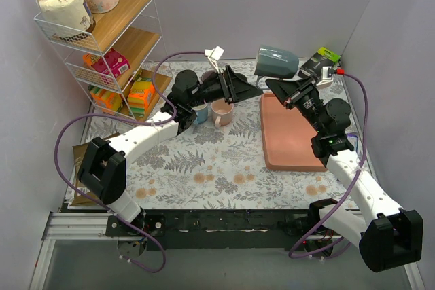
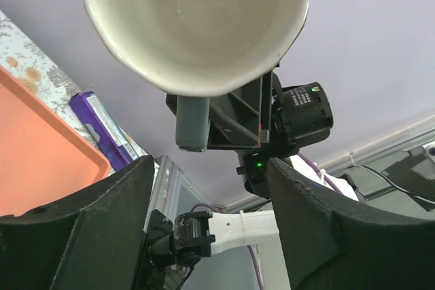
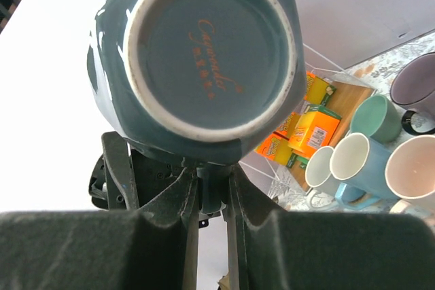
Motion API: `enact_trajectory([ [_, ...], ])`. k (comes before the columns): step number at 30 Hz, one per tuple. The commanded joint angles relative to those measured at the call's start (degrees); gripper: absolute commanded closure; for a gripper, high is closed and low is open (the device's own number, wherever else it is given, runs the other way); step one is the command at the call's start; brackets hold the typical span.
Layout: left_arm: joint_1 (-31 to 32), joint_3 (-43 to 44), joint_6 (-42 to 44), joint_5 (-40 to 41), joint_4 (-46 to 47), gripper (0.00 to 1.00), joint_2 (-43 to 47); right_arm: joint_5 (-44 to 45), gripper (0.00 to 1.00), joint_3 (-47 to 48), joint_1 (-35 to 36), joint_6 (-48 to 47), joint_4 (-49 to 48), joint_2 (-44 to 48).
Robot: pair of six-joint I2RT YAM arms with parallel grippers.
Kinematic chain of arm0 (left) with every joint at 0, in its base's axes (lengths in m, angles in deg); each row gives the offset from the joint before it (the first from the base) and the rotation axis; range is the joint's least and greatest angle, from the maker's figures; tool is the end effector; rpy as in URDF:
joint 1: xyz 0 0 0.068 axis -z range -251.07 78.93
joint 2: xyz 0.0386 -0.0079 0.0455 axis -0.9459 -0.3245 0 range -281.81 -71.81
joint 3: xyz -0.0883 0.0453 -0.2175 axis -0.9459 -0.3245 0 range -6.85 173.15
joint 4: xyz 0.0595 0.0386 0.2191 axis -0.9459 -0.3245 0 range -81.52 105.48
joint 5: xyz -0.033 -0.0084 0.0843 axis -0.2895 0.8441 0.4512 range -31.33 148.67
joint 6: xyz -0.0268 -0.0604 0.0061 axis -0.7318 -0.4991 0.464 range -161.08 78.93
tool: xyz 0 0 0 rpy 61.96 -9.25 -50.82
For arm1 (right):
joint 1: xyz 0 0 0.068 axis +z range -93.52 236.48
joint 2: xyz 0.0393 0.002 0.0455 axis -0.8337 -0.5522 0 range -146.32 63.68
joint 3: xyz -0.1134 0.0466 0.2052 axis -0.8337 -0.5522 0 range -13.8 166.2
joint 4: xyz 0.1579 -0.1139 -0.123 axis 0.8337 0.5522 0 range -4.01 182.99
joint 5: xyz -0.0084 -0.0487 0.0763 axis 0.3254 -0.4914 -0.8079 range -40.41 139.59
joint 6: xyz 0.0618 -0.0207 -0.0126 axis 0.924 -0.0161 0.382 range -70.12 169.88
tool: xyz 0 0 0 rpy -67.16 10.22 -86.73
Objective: Turn the mug right side up
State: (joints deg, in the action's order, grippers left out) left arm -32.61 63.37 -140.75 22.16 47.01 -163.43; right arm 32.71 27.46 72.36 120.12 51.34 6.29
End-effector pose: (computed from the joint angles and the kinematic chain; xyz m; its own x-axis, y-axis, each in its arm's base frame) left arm 0.2621 -0.2482 0.3415 -0.9680 -0.2431 0.0624 -0.0254 -0.1524 -0.9880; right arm 0.2213 0.0788 0.3448 -0.3924 0.8246 -0.4075 -0.4656 0.2039 0.8612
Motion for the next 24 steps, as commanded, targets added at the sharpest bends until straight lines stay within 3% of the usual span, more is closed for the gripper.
enact_trajectory([
  [1,-0.31,0.01,-2.63,-2.51,5.56,0.35,0.64,-2.44,0.99,0.93,0.29,1.75,-11.75,1.31],
  [8,-0.40,1.59,-2.63,-1.72,4.95,0.40,-0.93,-4.38,0.99,0.49,0.29,1.75,-11.49,1.22],
  [14,-0.66,2.03,-2.54,-1.81,4.77,0.53,-1.29,-4.65,0.99,-0.03,0.29,1.57,-10.87,1.40],
  [24,-1.72,1.24,-3.42,-1.63,5.65,0.58,-1.55,-6.23,0.99,-0.12,0.21,0.52,-8.41,1.48],
])
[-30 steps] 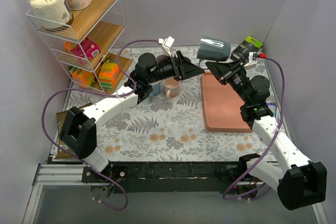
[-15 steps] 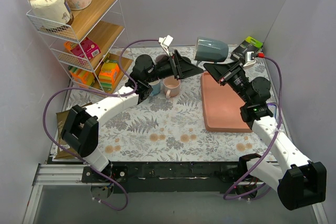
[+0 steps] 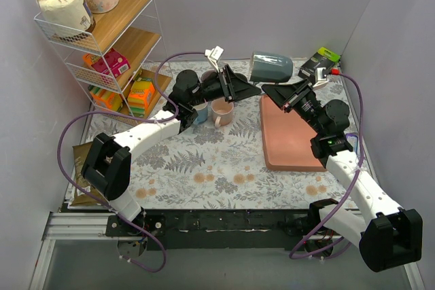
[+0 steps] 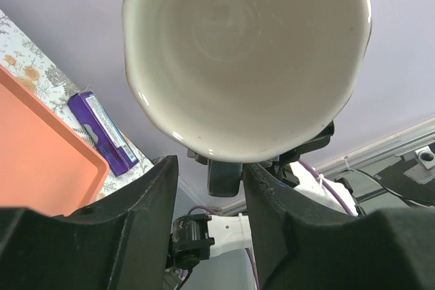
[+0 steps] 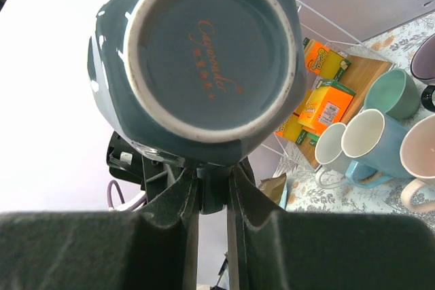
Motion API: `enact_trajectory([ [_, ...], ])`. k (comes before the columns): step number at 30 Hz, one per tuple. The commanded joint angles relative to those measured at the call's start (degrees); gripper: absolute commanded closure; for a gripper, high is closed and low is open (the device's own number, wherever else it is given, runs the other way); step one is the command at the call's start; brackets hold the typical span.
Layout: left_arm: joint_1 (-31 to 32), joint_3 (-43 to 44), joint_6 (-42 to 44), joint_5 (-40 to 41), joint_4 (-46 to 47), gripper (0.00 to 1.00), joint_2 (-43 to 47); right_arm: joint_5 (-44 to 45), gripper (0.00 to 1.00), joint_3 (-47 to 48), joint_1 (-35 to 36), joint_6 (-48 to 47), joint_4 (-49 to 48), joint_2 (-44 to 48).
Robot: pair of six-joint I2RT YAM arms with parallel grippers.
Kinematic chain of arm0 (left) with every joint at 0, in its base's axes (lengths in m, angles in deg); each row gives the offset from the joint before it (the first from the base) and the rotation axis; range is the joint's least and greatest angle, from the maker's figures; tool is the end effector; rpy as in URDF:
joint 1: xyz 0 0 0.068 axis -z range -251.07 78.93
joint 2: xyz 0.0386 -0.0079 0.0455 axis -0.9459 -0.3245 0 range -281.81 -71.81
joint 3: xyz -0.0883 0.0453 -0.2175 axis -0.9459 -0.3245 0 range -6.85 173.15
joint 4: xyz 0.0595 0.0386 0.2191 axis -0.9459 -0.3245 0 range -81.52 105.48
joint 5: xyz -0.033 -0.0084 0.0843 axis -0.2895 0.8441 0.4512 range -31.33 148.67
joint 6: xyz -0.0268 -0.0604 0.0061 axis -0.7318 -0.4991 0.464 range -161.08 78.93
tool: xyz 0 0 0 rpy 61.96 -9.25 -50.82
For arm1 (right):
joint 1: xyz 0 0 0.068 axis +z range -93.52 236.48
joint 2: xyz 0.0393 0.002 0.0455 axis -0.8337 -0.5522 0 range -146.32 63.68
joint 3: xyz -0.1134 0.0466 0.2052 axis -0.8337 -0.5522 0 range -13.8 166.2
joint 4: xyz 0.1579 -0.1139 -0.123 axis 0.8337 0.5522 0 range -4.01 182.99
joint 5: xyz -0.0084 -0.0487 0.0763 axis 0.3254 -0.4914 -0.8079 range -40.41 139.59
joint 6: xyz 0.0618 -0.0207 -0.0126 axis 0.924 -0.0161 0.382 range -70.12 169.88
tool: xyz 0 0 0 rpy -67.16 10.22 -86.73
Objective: Turn the mug right side up
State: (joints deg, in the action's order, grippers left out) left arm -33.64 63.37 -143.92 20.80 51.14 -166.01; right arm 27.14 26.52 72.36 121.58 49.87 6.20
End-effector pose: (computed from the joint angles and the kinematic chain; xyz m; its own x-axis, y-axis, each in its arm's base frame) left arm 0.2721 -0.2490 0.3341 -0.9689 -0.2278 0.0966 -0.0561 -0.1781 -0.9824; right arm 0.2184 0.0829 0.3414 -0.4718 0.7780 -0.4148 -0.4852 0.1637 0.8589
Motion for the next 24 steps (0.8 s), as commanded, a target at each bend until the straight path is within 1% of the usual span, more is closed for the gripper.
enact_trajectory([
  [1,-0.69,1.24,-0.42,-0.28,1.69,0.60,1.03,-0.66,0.99,0.64,0.29,-1.04,-6.77,1.66],
  [6,-0.69,1.50,-0.95,-0.63,2.22,0.65,0.59,-0.74,0.99,0.55,0.29,-1.48,-6.24,1.58],
  [9,-0.78,1.85,-0.95,-1.07,2.31,0.71,0.41,-1.18,0.99,0.64,0.29,-1.83,-5.63,1.31],
  [15,-0.78,2.65,-1.21,-2.47,2.92,0.73,-0.64,-1.45,0.99,0.64,0.29,-2.44,-4.31,0.87],
  [19,-0.69,2.65,-1.22,-2.74,2.66,0.82,-0.64,-1.10,0.99,0.64,0.38,-2.36,-4.22,0.70],
  [22,-0.78,2.91,-0.69,-2.91,2.22,1.00,-0.82,-0.92,0.99,0.73,0.29,-2.36,-3.96,0.61],
  [24,-0.69,3.08,0.45,-2.57,0.74,1.00,-0.64,-0.75,0.99,0.82,0.38,-2.53,-3.43,0.52],
])
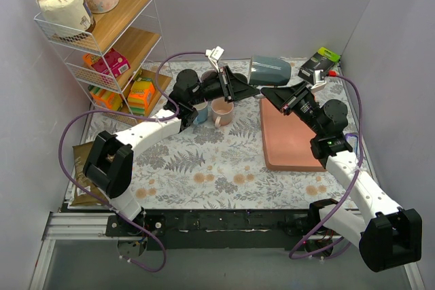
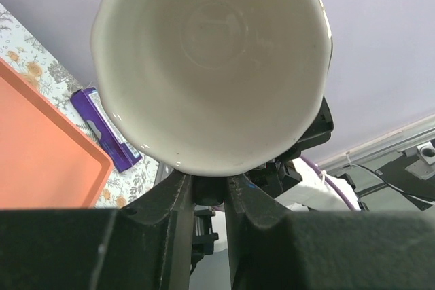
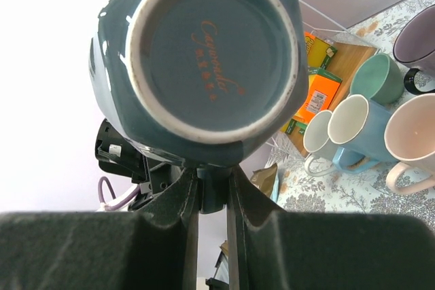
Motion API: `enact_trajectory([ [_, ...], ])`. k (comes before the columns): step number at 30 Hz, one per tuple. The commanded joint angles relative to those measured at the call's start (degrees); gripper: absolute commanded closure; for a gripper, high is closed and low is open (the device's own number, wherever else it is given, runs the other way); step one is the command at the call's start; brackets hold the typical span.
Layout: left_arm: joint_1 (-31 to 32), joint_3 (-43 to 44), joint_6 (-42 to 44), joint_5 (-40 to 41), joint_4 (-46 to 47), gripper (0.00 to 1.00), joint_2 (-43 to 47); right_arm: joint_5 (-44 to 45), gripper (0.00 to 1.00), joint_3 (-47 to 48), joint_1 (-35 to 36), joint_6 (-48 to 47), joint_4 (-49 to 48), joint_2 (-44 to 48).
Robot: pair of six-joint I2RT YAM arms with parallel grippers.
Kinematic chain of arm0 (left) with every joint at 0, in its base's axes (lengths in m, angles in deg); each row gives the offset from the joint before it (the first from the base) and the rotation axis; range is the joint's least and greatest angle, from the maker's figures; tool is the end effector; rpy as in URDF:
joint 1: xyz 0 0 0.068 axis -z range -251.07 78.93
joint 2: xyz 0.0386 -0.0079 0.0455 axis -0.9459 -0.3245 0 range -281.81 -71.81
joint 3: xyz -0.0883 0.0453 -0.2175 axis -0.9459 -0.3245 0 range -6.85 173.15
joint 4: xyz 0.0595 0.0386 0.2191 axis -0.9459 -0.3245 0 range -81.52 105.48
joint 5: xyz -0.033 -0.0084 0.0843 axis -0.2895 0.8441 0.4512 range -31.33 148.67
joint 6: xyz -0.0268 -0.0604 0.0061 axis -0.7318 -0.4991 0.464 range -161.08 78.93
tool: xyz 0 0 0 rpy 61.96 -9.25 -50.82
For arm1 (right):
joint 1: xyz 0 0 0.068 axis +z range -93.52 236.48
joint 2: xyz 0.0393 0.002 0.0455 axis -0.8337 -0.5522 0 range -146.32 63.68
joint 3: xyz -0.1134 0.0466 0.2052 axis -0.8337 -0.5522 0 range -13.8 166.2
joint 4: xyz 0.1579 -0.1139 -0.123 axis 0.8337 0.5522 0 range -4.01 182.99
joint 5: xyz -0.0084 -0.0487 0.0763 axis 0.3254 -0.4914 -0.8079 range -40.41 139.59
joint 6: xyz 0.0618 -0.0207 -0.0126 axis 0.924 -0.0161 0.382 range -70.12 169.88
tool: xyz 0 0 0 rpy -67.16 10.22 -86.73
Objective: Turn the mug right side up
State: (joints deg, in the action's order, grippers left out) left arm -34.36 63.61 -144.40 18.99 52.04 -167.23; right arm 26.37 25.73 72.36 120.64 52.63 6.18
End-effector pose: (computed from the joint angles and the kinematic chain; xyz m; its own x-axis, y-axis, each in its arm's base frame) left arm 0.2771 -0.2485 0.3296 -0.9727 -0.2091 0.1009 -0.0648 -0.1730 -0.9828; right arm 0.2201 0.0841 0.3309 -0.4986 0.7602 -0.4166 -0.4444 0.1885 0.8758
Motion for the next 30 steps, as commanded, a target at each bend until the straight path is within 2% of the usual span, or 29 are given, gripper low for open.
enact_trajectory([
  [1,-0.06,3.19,1.46,-0.57,-0.95,1.00,0.76,0.37,0.99,1.69,0.29,-1.68,-5.75,0.63],
  [3,0.03,4.07,4.18,0.39,-5.32,1.00,0.93,0.46,0.99,1.61,0.38,-2.99,-4.69,0.72],
  [4,-0.06,4.95,5.41,1.09,-7.09,1.00,1.02,0.55,0.87,0.91,0.38,-3.61,-5.30,0.80],
  [7,-0.06,5.83,9.36,3.73,-13.69,1.00,1.81,2.03,0.67,0.11,0.21,-5.02,-2.87,1.59],
  [10,-0.06,6.18,11.92,6.01,-17.91,1.00,2.43,3.88,0.56,0.37,0.21,-6.16,3.45,2.03],
  [18,-0.06,9.51,17.01,11.64,-29.85,1.00,2.08,5.82,0.47,0.46,0.29,-7.21,14.46,2.12],
  [21,-0.06,11.80,20.35,14.36,-34.95,1.00,1.11,6.78,0.46,1.08,0.20,-8.44,21.83,2.30],
  [22,-0.06,12.33,21.14,15.76,-36.19,1.00,0.33,10.27,0.44,2.73,0.20,-9.32,30.46,2.30],
  [24,0.03,13.39,24.04,17.26,-39.96,1.00,-0.21,15.11,0.43,4.24,0.21,-10.73,39.74,2.47],
  [25,-0.06,14.00,25.18,18.14,-40.85,1.00,-0.38,21.14,0.42,5.02,0.29,-10.82,48.05,2.65],
  [28,0.29,14.27,29.14,21.31,-44.11,1.00,-1.09,31.27,0.41,4.42,0.20,-10.82,55.58,4.49],
  [30,0.91,13.40,31.42,23.59,-44.90,1.00,-1.44,33.32,0.41,2.31,0.03,-11.35,54.99,6.59],
])
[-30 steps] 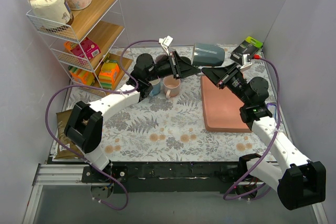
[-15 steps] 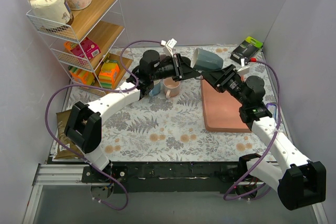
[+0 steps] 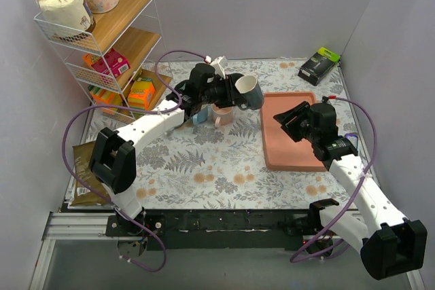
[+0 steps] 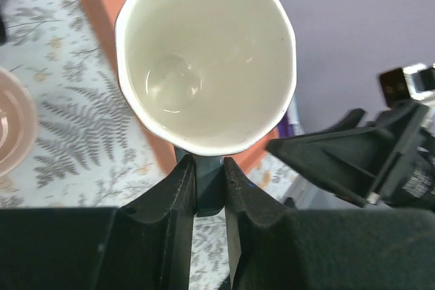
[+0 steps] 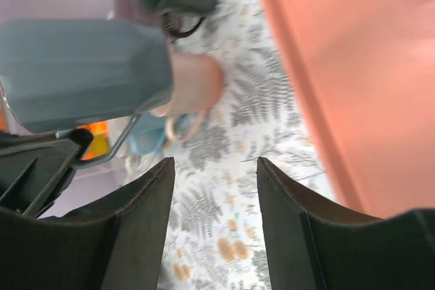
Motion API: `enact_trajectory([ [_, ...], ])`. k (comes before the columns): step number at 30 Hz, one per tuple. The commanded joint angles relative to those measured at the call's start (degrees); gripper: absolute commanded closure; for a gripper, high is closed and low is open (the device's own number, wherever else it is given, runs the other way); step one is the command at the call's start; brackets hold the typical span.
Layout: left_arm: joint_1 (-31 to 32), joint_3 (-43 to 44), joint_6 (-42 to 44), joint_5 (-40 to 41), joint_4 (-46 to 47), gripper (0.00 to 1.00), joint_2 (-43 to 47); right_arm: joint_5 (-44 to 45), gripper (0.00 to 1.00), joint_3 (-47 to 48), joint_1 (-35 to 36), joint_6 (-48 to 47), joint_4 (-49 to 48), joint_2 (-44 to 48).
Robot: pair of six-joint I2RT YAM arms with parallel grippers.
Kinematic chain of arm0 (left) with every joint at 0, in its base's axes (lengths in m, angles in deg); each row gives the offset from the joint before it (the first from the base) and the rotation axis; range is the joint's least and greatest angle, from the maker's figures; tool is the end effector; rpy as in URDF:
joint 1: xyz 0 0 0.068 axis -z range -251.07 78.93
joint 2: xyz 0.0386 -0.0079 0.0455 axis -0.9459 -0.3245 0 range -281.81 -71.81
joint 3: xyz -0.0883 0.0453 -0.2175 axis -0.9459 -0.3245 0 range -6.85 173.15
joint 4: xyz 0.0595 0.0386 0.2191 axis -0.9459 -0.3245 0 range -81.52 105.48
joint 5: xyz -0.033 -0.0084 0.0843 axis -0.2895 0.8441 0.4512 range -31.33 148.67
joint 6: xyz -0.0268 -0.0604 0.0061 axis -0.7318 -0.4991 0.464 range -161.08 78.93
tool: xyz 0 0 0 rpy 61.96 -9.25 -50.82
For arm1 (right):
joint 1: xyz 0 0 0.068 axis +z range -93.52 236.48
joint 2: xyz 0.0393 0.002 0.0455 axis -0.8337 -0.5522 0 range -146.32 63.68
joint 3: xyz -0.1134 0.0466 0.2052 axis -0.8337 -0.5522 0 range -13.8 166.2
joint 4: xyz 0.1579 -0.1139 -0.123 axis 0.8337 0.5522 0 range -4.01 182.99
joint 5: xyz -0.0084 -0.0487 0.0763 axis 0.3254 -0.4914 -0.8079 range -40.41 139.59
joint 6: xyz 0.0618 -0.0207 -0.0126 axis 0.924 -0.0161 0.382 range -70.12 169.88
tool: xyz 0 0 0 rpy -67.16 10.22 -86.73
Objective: Turn the mug right side up
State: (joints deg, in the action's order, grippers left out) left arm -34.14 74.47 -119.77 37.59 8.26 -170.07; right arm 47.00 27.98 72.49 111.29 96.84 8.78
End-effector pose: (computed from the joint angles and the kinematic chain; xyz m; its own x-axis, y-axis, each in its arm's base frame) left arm 0.2963 -0.2464 0.2855 -0.8710 -0.4900 -0.0345 -0.1596 0.3487 -0.9235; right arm 0.2143 0.0639 0.2598 -0.4637 0.7795 -0.4211 0.1920 0.5525 0.8111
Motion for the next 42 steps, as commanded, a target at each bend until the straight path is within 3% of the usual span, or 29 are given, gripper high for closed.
enact_trajectory([
  [1,0.78,1.83,7.41,5.34,-1.30,1.00,1.23,13.57,0.41,-0.38,-0.28,-1.56,10.51,4.70],
  [18,6.49,-1.34,16.82,20.11,2.12,1.00,-6.15,11.03,0.41,-0.30,-0.63,-1.20,9.71,3.74],
  [28,7.81,-1.60,16.56,28.11,3.62,1.00,-9.76,10.06,0.40,1.11,-1.16,-1.73,10.68,3.04],
  [33,8.07,-0.28,15.94,28.11,1.95,1.00,-11.78,9.71,0.40,2.16,-1.59,-2.26,11.56,2.07],
  [37,8.60,-0.72,15.77,27.41,1.77,0.81,-11.17,9.36,0.40,2.52,-2.03,-2.70,11.91,1.90],
  [38,8.60,-0.98,15.68,27.24,1.77,0.67,-10.90,9.27,0.40,2.52,-2.04,-2.70,12.00,1.90],
  [40,8.77,-1.07,15.77,26.80,1.60,0.56,-10.64,9.27,0.40,2.61,-2.21,-2.70,12.09,1.90],
  [42,8.95,-1.25,15.68,26.62,1.07,0.37,-9.68,9.36,0.40,2.61,-2.39,-2.44,12.44,2.07],
])
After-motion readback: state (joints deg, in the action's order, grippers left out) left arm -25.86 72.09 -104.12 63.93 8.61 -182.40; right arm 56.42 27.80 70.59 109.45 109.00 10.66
